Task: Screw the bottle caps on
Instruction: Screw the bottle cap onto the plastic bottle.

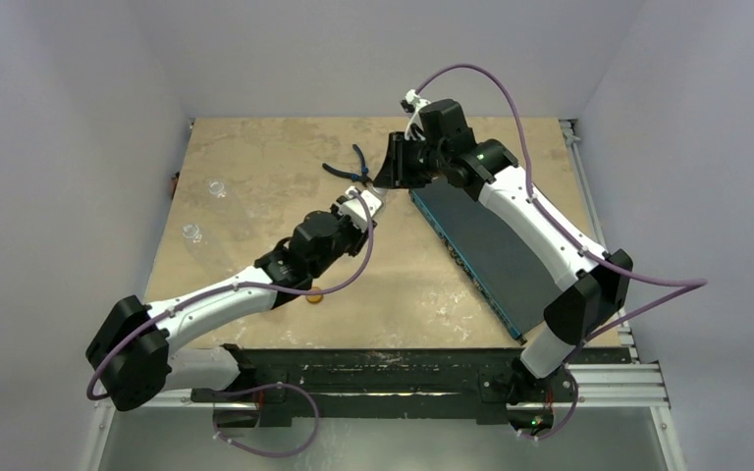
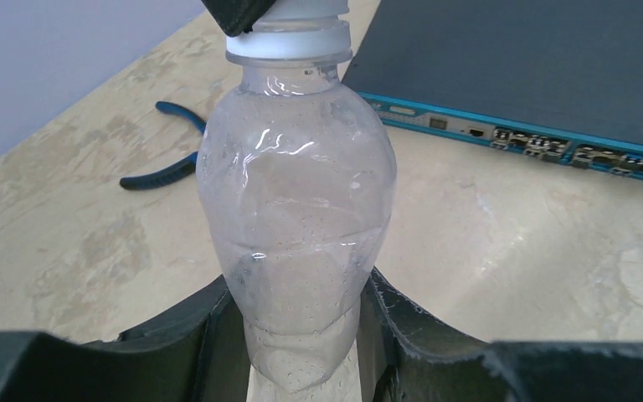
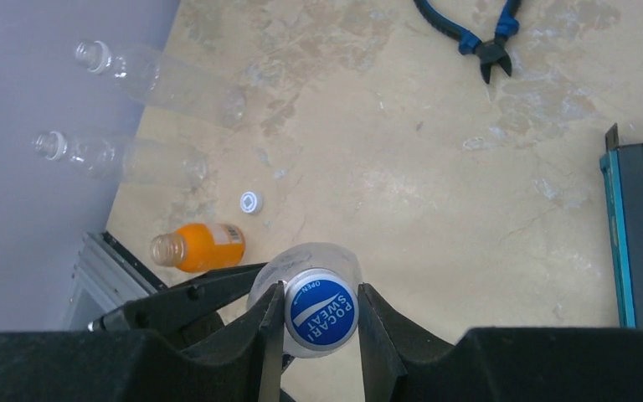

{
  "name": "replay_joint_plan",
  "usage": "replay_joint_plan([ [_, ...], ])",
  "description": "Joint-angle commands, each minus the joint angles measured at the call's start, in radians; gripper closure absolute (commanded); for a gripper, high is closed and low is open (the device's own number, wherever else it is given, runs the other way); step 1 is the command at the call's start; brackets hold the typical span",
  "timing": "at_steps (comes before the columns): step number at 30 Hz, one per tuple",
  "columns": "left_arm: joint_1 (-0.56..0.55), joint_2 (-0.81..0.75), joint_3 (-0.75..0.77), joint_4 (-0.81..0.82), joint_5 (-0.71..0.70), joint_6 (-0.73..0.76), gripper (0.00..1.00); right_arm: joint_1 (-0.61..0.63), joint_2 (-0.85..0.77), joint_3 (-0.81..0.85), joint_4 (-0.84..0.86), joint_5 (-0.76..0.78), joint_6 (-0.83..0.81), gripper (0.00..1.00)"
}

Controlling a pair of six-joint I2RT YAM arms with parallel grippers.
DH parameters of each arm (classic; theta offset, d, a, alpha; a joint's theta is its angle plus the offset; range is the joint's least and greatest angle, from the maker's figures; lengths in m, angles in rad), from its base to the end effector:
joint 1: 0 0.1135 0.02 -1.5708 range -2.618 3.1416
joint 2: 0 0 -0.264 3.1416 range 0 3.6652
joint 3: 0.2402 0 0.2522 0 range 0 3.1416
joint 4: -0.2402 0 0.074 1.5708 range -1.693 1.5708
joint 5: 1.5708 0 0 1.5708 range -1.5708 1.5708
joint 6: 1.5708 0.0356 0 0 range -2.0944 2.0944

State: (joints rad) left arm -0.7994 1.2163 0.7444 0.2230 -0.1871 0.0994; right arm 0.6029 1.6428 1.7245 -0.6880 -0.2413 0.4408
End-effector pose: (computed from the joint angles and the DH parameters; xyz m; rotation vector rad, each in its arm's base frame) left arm 0.1996 -0.1957 0.2763 0.6720 1.6993 -0.3253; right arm 0.2978 0.2154 0.3947 -0.3292 2.2634 0.8355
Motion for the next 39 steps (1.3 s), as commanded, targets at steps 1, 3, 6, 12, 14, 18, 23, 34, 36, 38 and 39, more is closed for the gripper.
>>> replay_joint_plan([
  [1, -0.077, 0.027, 0.120, 0.249, -0.132, 0.112, 1.00, 0.033, 0.050, 0.017, -0.038, 0.058, 0.079, 0.90],
  [3, -0.079, 0.036, 0.121, 0.240, -0.127, 0.103, 1.00, 0.032, 0.052, 0.027, -0.029, 0.065, 0.084, 0.88],
  [6, -0.079, 0.037, 0.114, 0.199, -0.125, 0.081, 1.00, 0.032, 0.027, 0.028, 0.003, 0.060, 0.102, 0.70],
  [12, -0.073, 0.003, 0.071, 0.112, -0.072, 0.023, 1.00, 0.017, -0.049, 0.068, 0.022, 0.098, 0.084, 0.01],
  [14, -0.045, -0.018, 0.058, 0.080, 0.002, -0.018, 1.00, -0.011, -0.087, 0.061, 0.033, 0.098, 0.072, 0.01],
  [18, 0.049, -0.057, 0.042, 0.023, 0.199, -0.091, 1.00, -0.090, -0.192, -0.004, 0.088, 0.055, 0.033, 0.01],
  [23, 0.163, -0.105, 0.036, -0.039, 0.454, -0.106, 1.00, -0.134, -0.300, -0.079, 0.139, -0.042, -0.074, 0.01],
  [34, 0.379, -0.120, 0.038, -0.011, 1.117, -0.224, 1.00, -0.133, -0.412, -0.273, 0.240, -0.402, -0.207, 0.08],
  [36, 0.381, -0.119, 0.029, 0.037, 1.181, -0.256, 1.00, -0.129, -0.414, -0.293, 0.253, -0.460, -0.220, 0.10],
  [38, 0.381, -0.111, 0.022, 0.075, 1.227, -0.285, 1.00, -0.121, -0.412, -0.307, 0.261, -0.495, -0.235, 0.13],
  [39, 0.381, -0.107, 0.020, 0.089, 1.246, -0.297, 1.00, -0.113, -0.410, -0.310, 0.264, -0.504, -0.240, 0.15],
])
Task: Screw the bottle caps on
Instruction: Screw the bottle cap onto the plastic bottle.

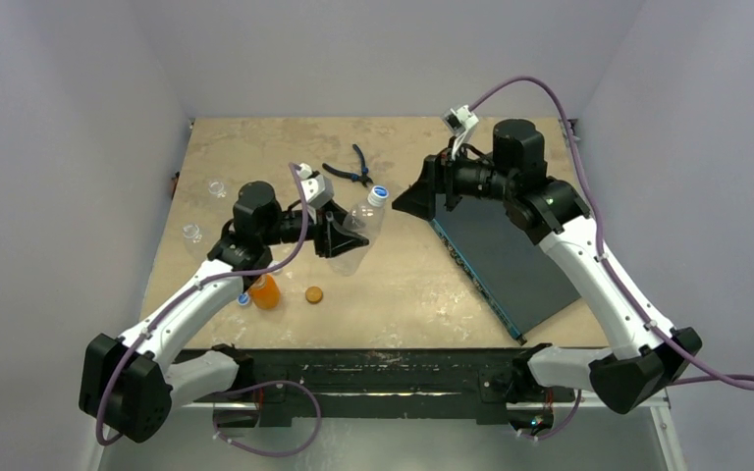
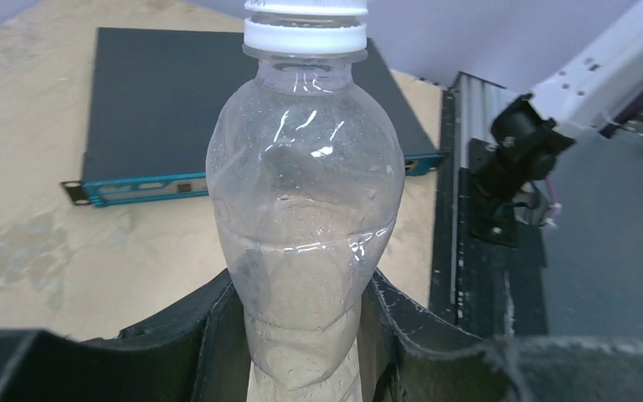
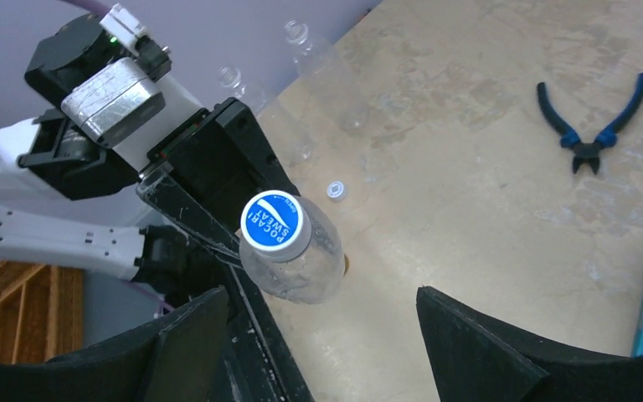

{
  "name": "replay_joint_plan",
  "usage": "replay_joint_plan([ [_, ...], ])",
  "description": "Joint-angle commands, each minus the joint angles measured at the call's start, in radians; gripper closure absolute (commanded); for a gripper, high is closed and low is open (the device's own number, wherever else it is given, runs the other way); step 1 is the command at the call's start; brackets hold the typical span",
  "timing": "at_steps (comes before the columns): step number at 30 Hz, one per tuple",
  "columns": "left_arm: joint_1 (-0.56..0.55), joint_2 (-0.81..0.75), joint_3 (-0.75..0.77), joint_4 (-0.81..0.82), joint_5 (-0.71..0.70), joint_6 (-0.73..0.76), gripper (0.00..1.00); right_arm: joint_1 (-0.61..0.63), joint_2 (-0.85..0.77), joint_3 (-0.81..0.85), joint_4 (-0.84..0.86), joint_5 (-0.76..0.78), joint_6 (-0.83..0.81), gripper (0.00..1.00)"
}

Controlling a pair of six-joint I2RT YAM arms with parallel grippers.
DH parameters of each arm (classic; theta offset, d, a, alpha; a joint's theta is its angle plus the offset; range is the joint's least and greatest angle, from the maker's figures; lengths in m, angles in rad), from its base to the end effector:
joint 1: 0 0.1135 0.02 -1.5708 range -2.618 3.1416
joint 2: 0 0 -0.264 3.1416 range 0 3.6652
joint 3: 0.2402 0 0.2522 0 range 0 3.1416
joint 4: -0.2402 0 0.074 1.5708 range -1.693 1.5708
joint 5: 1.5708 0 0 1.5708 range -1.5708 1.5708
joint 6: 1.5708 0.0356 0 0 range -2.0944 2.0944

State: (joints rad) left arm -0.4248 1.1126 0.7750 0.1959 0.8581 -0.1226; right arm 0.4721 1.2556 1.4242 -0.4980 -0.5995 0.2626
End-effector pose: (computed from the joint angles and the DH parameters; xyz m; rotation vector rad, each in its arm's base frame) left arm 0.2172 -0.1278 0.3120 0.9063 1.5507 -1.1267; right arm 0.2290 0.1395 0.4313 -0.6282 1.8817 1.0561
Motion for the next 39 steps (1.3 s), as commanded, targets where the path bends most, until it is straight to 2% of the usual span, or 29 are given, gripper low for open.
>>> replay_joint_plan([
  [1, 0.006, 0.002, -0.010, 0.121, 0.220, -0.079, 1.00, 0.023, -0.020, -0.010, 0.075, -0.151, -0.069, 0.16],
  [10, 0.007, 0.037, -0.012, 0.186, 0.284, -0.140, 1.00, 0.102, 0.025, 0.016, 0.083, -0.143, -0.093, 0.29],
  [26, 0.004, 0.050, -0.023, 0.178, 0.285, -0.134, 1.00, 0.119, 0.027, 0.031, 0.124, -0.101, -0.055, 0.35],
  [32, 0.004, 0.057, -0.024, 0.178, 0.283, -0.134, 1.00, 0.127, 0.025, 0.027, 0.110, -0.094, -0.059, 0.47],
  [39, 0.004, 0.066, -0.016, 0.156, 0.250, -0.118, 1.00, 0.136, 0.040, 0.047, 0.075, -0.039, -0.056, 0.68],
])
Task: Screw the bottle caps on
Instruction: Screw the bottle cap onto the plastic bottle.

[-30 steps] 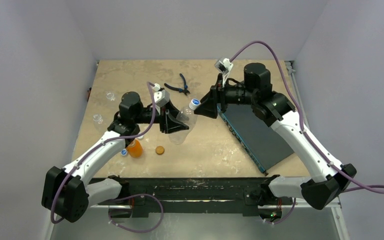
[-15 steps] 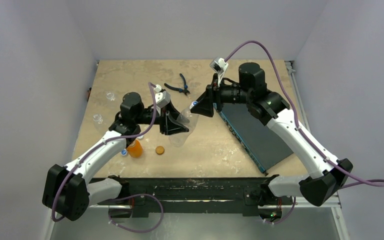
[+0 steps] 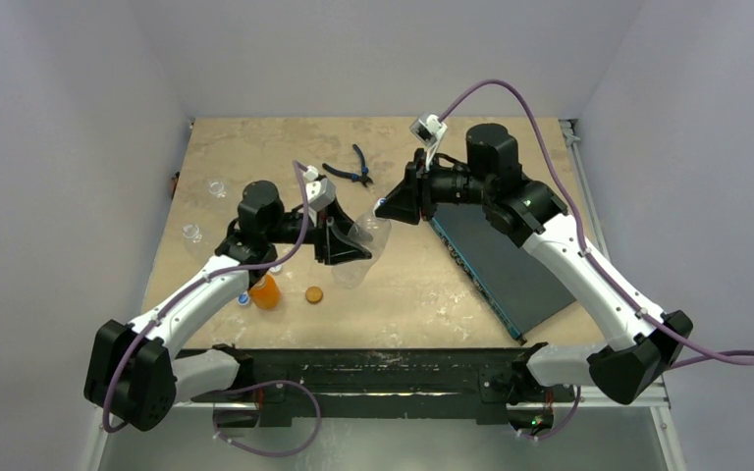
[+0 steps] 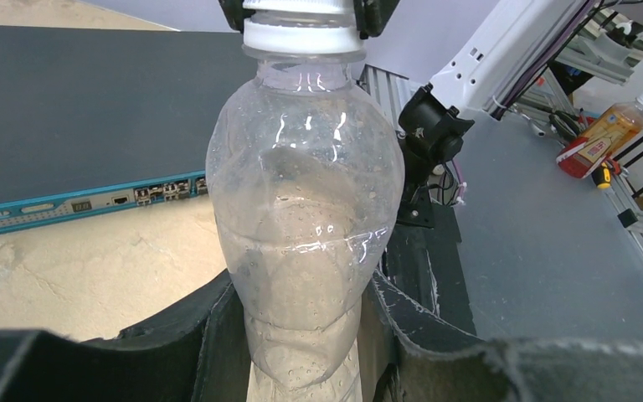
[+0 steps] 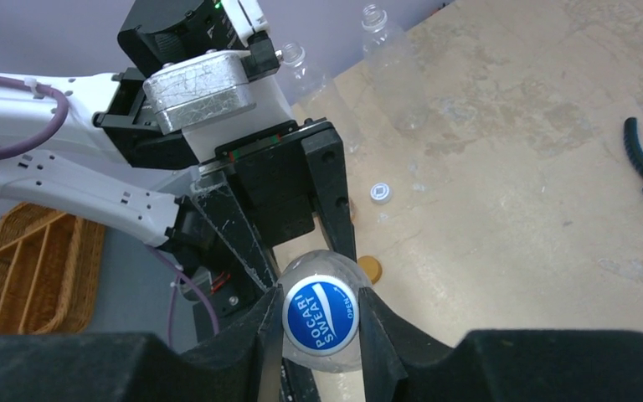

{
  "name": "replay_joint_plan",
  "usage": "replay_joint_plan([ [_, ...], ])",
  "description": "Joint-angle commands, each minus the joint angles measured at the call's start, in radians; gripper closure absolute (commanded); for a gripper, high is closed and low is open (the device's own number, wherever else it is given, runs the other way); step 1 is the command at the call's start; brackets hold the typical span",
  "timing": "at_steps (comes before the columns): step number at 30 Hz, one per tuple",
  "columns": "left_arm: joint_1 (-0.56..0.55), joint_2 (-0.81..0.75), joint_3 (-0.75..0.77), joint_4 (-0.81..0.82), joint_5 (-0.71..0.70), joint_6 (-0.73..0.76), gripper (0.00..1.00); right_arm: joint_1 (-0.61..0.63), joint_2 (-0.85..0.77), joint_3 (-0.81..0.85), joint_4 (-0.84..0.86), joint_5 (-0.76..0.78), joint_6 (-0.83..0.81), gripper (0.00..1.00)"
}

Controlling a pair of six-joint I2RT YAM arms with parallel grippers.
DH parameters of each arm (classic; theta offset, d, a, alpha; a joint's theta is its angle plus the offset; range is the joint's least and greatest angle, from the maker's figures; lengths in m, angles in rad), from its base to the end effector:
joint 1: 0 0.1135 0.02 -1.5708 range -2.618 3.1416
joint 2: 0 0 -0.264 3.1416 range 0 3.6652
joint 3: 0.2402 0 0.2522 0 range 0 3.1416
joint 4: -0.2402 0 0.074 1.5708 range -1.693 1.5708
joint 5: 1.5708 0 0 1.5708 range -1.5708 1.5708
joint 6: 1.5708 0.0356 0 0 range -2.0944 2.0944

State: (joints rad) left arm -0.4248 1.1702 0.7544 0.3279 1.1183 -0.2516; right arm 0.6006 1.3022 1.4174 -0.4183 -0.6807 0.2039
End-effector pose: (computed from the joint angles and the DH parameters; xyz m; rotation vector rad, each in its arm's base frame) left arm 0.2188 -0.1341 0.3047 1.0348 1.4901 -1.4074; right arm 0.2212 0.1786 0.4254 -0.8656 1.7783 1.1744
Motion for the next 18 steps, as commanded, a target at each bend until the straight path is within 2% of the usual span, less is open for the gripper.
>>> replay_joint_plan([
  [1, 0.004, 0.009, 0.008, 0.019, -0.036, 0.017, 1.00, 0.008, -0.001, 0.058, -0.011, 0.052, 0.006, 0.71],
  [3, -0.002, 0.007, 0.024, -0.022, -0.110, 0.054, 1.00, 0.009, 0.014, 0.068, -0.026, 0.083, 0.026, 0.76],
  [7, -0.065, 0.003, 0.083, -0.139, -0.420, 0.170, 1.00, 0.010, 0.065, 0.104, -0.078, 0.186, 0.100, 0.85],
  [10, -0.157, 0.007, 0.102, -0.117, -0.669, 0.201, 1.00, 0.019, 0.121, 0.132, -0.129, 0.268, 0.139, 0.88],
  [12, -0.251, 0.019, 0.117, -0.085, -0.891, 0.225, 1.00, 0.033, 0.151, 0.141, -0.146, 0.339, 0.175, 0.89],
  [18, -0.453, 0.085, 0.141, 0.031, -1.331, 0.304, 1.00, 0.068, 0.244, 0.179, -0.174, 0.496, 0.308, 0.91],
])
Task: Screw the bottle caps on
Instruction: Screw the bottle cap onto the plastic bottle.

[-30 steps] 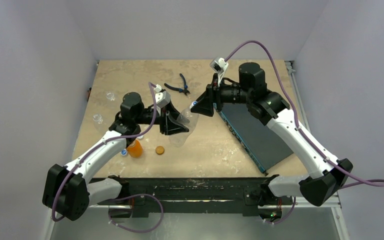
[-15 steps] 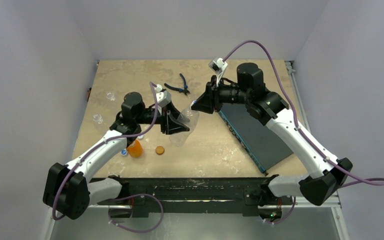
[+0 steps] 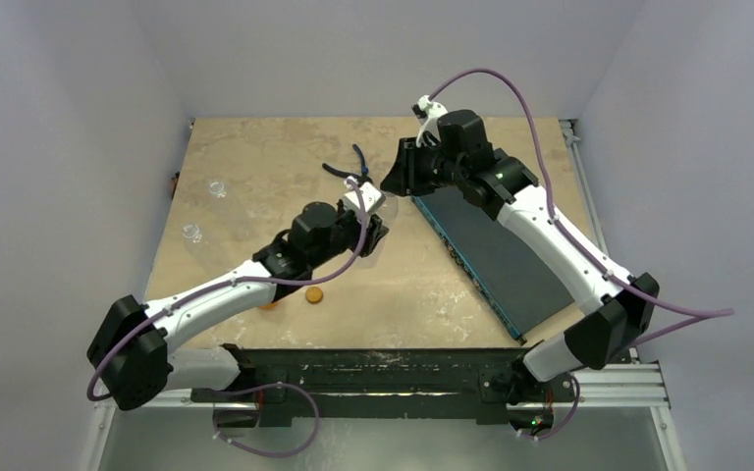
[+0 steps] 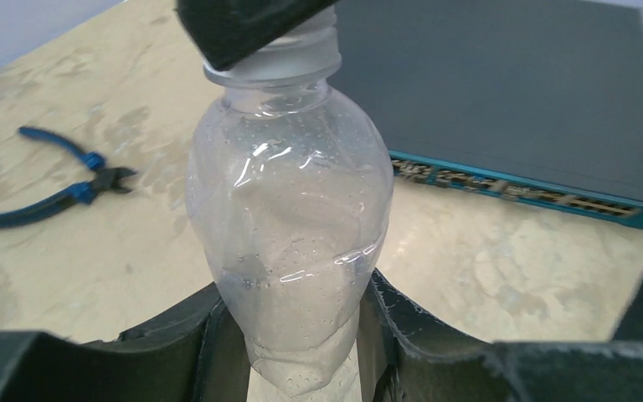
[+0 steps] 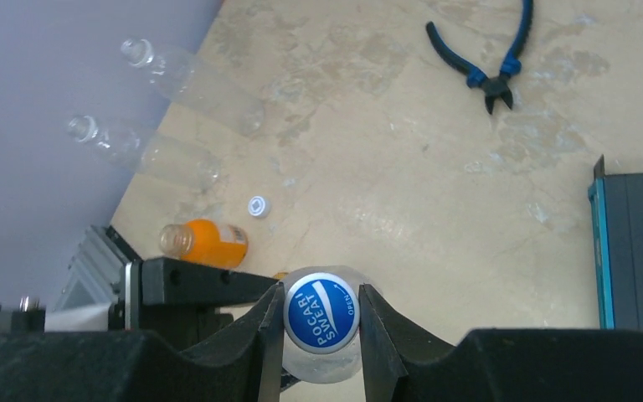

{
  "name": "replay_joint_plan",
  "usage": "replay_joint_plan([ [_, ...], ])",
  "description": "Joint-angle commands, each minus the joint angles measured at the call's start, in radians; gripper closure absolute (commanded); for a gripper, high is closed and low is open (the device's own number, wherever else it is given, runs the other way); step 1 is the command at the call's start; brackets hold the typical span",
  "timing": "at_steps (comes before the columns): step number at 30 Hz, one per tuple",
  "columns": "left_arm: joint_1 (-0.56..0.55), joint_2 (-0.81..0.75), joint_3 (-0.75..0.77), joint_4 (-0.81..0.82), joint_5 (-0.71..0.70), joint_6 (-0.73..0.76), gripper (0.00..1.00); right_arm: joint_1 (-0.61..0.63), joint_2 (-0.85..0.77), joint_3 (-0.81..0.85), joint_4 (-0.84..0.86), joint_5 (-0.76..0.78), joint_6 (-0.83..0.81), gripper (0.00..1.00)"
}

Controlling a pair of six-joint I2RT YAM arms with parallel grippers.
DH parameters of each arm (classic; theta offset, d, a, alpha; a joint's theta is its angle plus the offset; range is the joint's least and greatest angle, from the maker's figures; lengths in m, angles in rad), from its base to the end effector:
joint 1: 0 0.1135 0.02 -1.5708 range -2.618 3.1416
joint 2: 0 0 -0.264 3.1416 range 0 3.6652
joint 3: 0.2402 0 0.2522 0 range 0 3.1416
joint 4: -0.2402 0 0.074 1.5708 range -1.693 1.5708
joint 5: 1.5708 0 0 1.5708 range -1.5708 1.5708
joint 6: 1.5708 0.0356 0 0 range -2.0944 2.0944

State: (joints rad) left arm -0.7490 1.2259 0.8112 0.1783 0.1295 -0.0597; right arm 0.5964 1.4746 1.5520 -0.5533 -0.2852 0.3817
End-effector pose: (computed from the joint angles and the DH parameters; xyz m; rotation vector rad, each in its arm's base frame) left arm 0.2059 -0.1977 0.2926 0.7168 1.7161 -0.6863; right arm 0.2677 0.1938 0.4055 -0.4155 2.1079 0.8842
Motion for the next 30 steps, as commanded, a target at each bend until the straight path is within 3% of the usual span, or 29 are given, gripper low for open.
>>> replay_joint_plan([
  [1, -0.147, 0.042, 0.088, 0.194, -0.385, 0.117, 1.00, 0.081, 0.088, 0.057, -0.049, 0.136, 0.141, 0.91],
  [4, -0.190, 0.069, 0.101, 0.203, -0.464, 0.133, 1.00, 0.094, 0.107, 0.071, -0.052, 0.185, 0.163, 0.87],
  [7, -0.194, 0.069, 0.099, 0.177, -0.455, 0.131, 1.00, 0.093, 0.081, 0.049, -0.007, 0.173, 0.191, 0.67],
  [10, -0.190, 0.051, 0.083, 0.133, -0.422, 0.135, 1.00, 0.083, 0.046, 0.045, 0.029, 0.181, 0.189, 0.30],
  [13, -0.157, 0.034, 0.051, 0.096, -0.329, 0.114, 1.00, 0.070, 0.014, 0.055, 0.052, 0.177, 0.169, 0.03],
  [20, 0.040, -0.013, 0.006, 0.024, 0.079, 0.015, 1.00, -0.001, -0.093, 0.038, 0.098, 0.112, 0.106, 0.01],
  [25, 0.145, -0.048, -0.006, -0.040, 0.330, 0.022, 1.00, -0.109, -0.187, -0.050, 0.168, -0.064, 0.042, 0.01],
  [30, 0.237, -0.071, -0.012, -0.043, 0.624, -0.006, 1.00, -0.128, -0.227, -0.112, 0.181, -0.218, -0.056, 0.04],
])
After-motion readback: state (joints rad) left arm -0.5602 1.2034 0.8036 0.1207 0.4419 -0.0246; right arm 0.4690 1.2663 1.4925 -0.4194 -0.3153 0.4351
